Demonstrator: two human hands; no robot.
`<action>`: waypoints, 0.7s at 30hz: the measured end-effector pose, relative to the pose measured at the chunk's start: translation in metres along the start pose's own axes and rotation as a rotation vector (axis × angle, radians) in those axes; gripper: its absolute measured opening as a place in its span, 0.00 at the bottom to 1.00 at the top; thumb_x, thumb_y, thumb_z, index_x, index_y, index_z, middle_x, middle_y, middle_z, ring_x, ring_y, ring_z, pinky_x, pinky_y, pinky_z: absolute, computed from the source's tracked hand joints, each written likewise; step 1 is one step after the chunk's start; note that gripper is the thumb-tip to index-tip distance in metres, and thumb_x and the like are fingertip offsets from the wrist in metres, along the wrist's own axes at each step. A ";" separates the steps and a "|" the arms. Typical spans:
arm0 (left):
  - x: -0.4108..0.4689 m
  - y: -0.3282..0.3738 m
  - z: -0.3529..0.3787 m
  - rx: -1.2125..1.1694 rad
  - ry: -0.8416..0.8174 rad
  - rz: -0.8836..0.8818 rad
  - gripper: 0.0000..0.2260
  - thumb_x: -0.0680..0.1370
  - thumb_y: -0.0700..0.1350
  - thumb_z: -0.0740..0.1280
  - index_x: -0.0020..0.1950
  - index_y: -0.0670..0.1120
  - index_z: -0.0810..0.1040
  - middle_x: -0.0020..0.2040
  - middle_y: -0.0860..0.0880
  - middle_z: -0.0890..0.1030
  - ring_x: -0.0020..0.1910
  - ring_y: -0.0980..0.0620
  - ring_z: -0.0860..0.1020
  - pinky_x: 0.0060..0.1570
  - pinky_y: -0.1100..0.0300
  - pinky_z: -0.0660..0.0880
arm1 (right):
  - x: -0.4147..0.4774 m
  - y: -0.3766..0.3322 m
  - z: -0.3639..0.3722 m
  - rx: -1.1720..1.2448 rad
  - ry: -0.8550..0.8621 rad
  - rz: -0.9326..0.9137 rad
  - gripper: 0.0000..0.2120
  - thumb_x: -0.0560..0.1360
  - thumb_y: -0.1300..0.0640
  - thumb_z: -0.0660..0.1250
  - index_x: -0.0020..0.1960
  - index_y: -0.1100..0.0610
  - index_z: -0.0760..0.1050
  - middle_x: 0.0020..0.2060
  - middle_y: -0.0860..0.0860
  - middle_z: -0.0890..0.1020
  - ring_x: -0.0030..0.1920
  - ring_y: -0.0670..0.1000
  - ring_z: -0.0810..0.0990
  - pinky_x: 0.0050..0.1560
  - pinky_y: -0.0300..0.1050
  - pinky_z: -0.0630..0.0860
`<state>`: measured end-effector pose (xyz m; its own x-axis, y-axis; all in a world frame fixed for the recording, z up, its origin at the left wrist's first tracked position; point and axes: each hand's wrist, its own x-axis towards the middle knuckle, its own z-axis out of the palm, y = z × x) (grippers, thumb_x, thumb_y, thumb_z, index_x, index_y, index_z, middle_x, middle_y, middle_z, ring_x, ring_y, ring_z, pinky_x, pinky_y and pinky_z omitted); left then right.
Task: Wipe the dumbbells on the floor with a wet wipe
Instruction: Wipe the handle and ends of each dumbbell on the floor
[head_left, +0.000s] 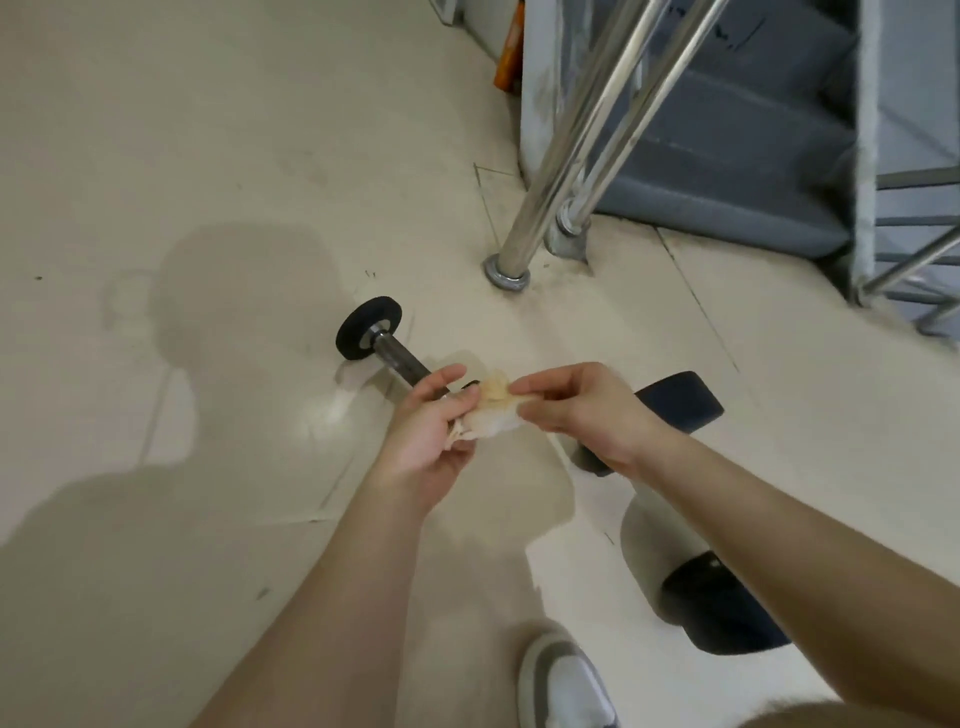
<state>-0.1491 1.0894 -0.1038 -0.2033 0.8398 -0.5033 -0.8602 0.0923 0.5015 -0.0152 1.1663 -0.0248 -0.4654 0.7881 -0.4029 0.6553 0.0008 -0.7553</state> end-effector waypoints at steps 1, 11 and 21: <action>0.000 0.004 -0.001 0.066 0.013 0.029 0.12 0.77 0.34 0.65 0.58 0.46 0.76 0.39 0.48 0.80 0.29 0.56 0.76 0.21 0.67 0.65 | 0.005 0.006 0.003 -0.082 -0.003 -0.030 0.07 0.72 0.61 0.72 0.50 0.55 0.82 0.38 0.53 0.81 0.36 0.44 0.77 0.41 0.36 0.76; 0.064 -0.030 -0.013 1.266 0.379 0.412 0.11 0.71 0.47 0.72 0.52 0.53 0.78 0.50 0.50 0.75 0.47 0.50 0.75 0.48 0.55 0.75 | 0.059 0.041 -0.007 0.926 -0.111 0.164 0.07 0.77 0.63 0.61 0.42 0.60 0.75 0.46 0.59 0.83 0.44 0.54 0.81 0.40 0.49 0.81; 0.071 -0.017 -0.018 2.254 0.380 0.353 0.10 0.74 0.45 0.66 0.53 0.48 0.70 0.50 0.49 0.75 0.46 0.46 0.77 0.36 0.55 0.68 | 0.087 0.071 -0.002 0.793 -0.077 0.075 0.03 0.74 0.68 0.67 0.46 0.66 0.80 0.38 0.60 0.80 0.36 0.55 0.78 0.35 0.43 0.76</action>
<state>-0.1573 1.1378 -0.1611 -0.4536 0.8729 -0.1796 0.8665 0.4791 0.1401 -0.0075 1.2361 -0.1126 -0.4956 0.7240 -0.4798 0.0817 -0.5112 -0.8556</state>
